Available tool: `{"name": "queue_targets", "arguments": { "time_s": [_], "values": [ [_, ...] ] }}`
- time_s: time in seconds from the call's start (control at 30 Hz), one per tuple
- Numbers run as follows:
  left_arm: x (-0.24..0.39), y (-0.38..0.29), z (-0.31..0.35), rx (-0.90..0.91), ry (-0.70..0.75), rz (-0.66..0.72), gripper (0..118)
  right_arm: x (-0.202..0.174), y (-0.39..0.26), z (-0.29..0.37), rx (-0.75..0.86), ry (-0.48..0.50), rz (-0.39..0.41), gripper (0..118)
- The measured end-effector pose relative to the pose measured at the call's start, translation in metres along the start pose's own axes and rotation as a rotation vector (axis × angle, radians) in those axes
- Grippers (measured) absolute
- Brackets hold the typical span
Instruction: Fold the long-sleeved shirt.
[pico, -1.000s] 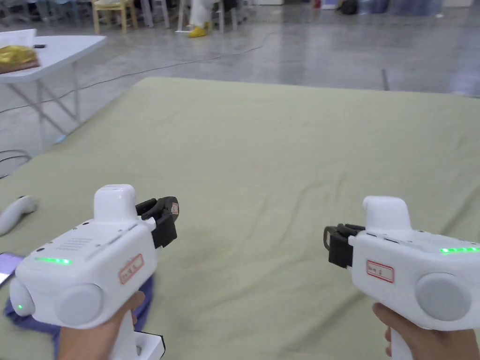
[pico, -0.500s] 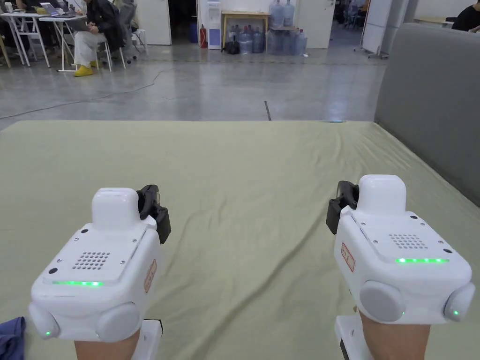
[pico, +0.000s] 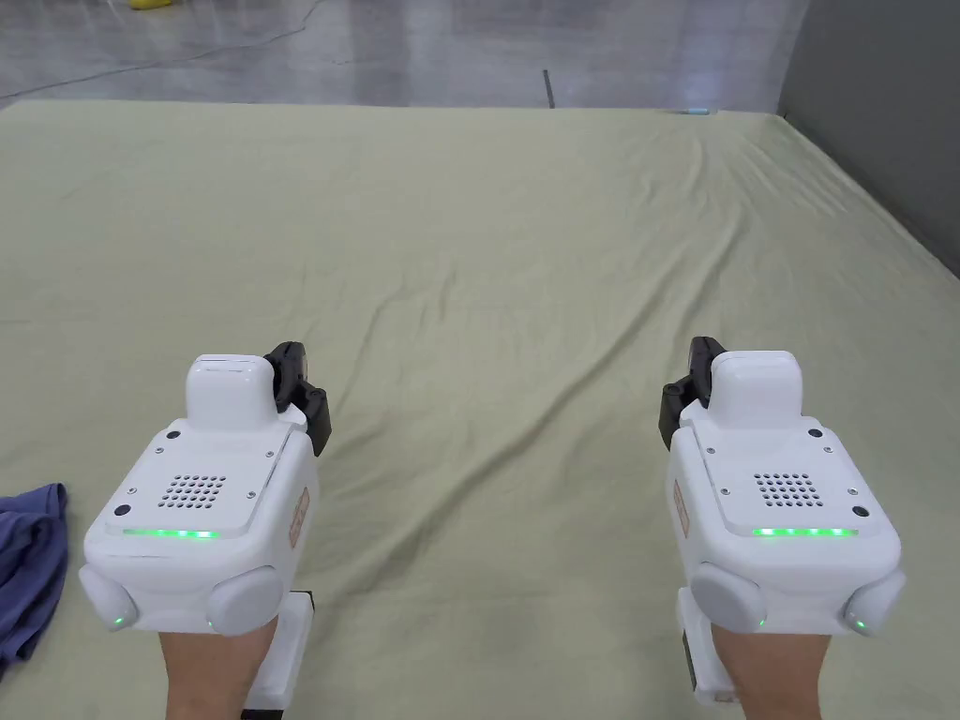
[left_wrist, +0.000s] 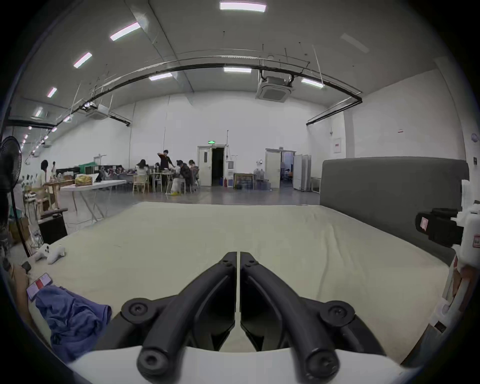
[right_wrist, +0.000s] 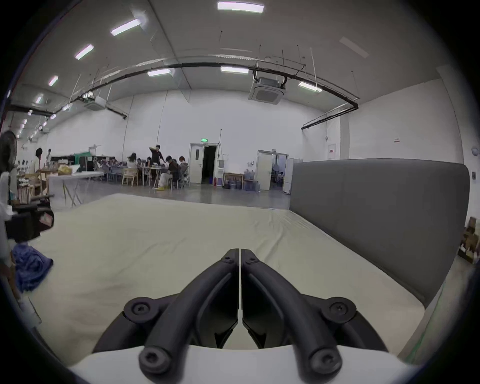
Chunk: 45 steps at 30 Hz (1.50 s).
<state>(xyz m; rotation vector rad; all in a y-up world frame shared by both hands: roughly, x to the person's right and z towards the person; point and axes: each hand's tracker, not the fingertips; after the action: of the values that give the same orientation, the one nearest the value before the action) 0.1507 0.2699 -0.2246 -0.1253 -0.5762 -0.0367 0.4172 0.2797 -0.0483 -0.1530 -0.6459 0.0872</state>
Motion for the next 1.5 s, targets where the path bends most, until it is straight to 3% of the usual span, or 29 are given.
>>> {"name": "queue_targets", "arguments": {
  "time_s": [0.23, 0.27, 0.3, 0.33, 0.37, 0.4, 0.47, 0.53, 0.57, 0.63, 0.77, 0.87, 1.1, 1.5],
  "values": [
    [0.008, 0.001, -0.002, -0.001, -0.020, -0.007, 1, 0.005, 0.010, 0.000, 0.001, -0.002, -0.020, 4],
    [0.009, 0.002, -0.003, -0.001, -0.021, -0.005, 5, 0.006, 0.012, 0.001, 0.004, 0.002, -0.017, 6],
    [0.009, 0.003, -0.003, -0.006, -0.017, -0.001, 17, 0.005, 0.013, 0.001, 0.007, 0.002, -0.014, 18],
    [0.009, 0.005, -0.003, -0.012, -0.015, 0.004, 45, 0.003, 0.014, 0.002, 0.012, -0.001, -0.009, 32],
    [0.009, 0.006, -0.004, -0.017, -0.009, 0.007, 100, 0.003, 0.015, 0.001, 0.014, -0.001, -0.006, 52],
    [0.008, 0.007, -0.006, -0.027, -0.007, 0.008, 118, 0.003, 0.017, 0.001, 0.009, 0.006, -0.005, 71],
    [0.008, 0.008, -0.006, -0.043, -0.013, 0.009, 118, 0.000, 0.017, -0.002, -0.015, 0.012, -0.004, 106],
    [0.032, 0.061, 0.024, -0.008, -0.002, 0.005, 118, -0.002, 0.014, -0.005, -0.027, 0.013, -0.007, 108],
    [0.013, 0.018, 0.005, 0.004, -0.002, 0.003, 118, -0.003, 0.012, -0.006, -0.029, 0.011, -0.006, 113],
    [0.014, 0.019, 0.004, 0.039, 0.008, -0.018, 118, -0.005, 0.009, -0.011, -0.042, 0.005, 0.006, 118],
    [0.004, -0.001, -0.012, 0.033, 0.056, -0.016, 118, -0.003, 0.000, -0.020, -0.083, 0.105, -0.014, 118],
    [0.001, -0.008, -0.010, 0.022, 0.066, -0.024, 118, -0.004, -0.003, -0.016, -0.024, 0.070, -0.037, 118],
    [0.000, -0.008, -0.007, 0.027, 0.040, -0.019, 118, -0.007, -0.001, -0.015, 0.007, 0.058, 0.023, 118],
    [-0.001, 0.001, 0.000, 0.036, 0.051, 0.008, 118, 0.001, 0.015, -0.004, 0.066, 0.061, -0.043, 118]
  ]
}}
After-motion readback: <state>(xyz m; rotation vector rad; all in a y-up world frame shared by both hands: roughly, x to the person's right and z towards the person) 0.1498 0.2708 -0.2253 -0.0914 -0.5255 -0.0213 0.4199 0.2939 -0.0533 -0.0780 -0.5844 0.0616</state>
